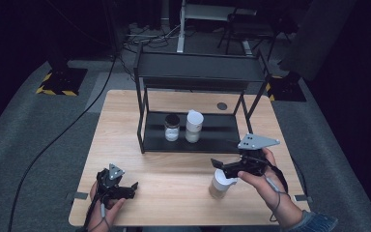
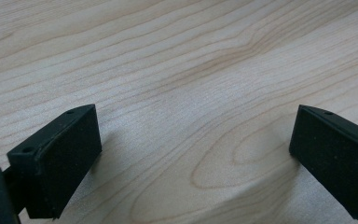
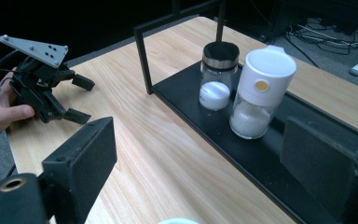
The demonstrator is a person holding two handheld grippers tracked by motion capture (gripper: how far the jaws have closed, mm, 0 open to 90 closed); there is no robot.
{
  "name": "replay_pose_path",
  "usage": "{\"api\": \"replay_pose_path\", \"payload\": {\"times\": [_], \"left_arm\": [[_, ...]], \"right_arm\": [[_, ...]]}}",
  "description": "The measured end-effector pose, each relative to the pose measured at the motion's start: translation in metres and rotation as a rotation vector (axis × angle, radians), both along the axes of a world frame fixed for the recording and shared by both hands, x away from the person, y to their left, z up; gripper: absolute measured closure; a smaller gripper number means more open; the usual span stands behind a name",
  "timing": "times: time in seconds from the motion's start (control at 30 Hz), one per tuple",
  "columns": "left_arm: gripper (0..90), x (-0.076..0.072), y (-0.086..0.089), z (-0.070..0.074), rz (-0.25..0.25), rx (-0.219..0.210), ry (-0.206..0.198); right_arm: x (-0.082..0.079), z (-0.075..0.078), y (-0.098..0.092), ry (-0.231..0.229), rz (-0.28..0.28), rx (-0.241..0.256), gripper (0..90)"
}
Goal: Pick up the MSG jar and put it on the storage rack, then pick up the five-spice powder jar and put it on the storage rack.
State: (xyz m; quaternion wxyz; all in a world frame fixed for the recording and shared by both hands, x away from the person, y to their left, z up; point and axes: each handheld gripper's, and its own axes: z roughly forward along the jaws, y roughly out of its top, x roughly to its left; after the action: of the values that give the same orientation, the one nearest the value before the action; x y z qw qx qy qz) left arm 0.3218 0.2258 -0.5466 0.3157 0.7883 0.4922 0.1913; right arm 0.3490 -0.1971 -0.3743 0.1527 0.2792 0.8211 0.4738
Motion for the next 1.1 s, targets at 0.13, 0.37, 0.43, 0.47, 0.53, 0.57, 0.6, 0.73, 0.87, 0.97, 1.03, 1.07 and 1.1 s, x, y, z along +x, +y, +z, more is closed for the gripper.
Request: {"api": "replay_pose_path", "payload": {"times": [0.13,0.37,0.43,0.47,0.53,0.57,0.6,0.73,0.87,0.97,1.03,1.07,1.1], "left_arm": [[1.7,0.000,0.000,0.000,0.000,0.001,0.001],[1.7,0.000,0.000,0.000,0.001,-0.001,0.000],[1.7,0.000,0.000,0.000,0.000,0.001,0.001],[1.7,0.000,0.000,0.000,0.000,0.001,0.001],[1.7,0.000,0.000,0.000,0.000,0.001,0.001],[1.7,0.000,0.000,0.000,0.000,0.000,0.001],[1.7,0.000,0.000,0.000,0.000,0.000,0.000],[1.7,0.000,0.000,0.000,0.000,0.000,0.000],[1.7,0.000,0.000,0.000,0.000,0.000,0.000],[1.7,0.000,0.000,0.000,0.000,0.000,0.000],[1.7,0.000,0.000,0.000,0.001,0.000,0.000],[1.7,0.000,0.000,0.000,0.000,0.000,0.000],[1.7,0.000,0.000,0.000,0.000,0.001,0.000]], "right_arm": [[-0.002,-0.007,-0.002,0.010,-0.005,0.003,10.8],[-0.006,-0.019,-0.006,0.026,-0.010,0.005,10.6],[-0.008,-0.023,-0.007,0.029,-0.011,0.007,10.7],[-0.008,-0.026,-0.008,0.030,-0.010,0.005,10.6],[-0.009,-0.030,-0.009,0.033,-0.009,-0.002,10.6],[-0.010,-0.034,-0.010,0.037,-0.009,-0.007,10.6],[-0.010,-0.037,-0.011,0.042,-0.009,-0.008,10.6],[-0.012,-0.045,-0.014,0.047,-0.008,-0.018,10.6],[-0.013,-0.054,-0.014,0.056,-0.002,-0.021,10.6],[-0.015,-0.059,-0.014,0.057,0.003,-0.028,10.7],[-0.016,-0.063,-0.013,0.058,0.005,-0.032,10.6],[-0.016,-0.065,-0.013,0.058,0.007,-0.035,10.7],[-0.017,-0.066,-0.013,0.059,0.008,-0.037,10.8]]}}
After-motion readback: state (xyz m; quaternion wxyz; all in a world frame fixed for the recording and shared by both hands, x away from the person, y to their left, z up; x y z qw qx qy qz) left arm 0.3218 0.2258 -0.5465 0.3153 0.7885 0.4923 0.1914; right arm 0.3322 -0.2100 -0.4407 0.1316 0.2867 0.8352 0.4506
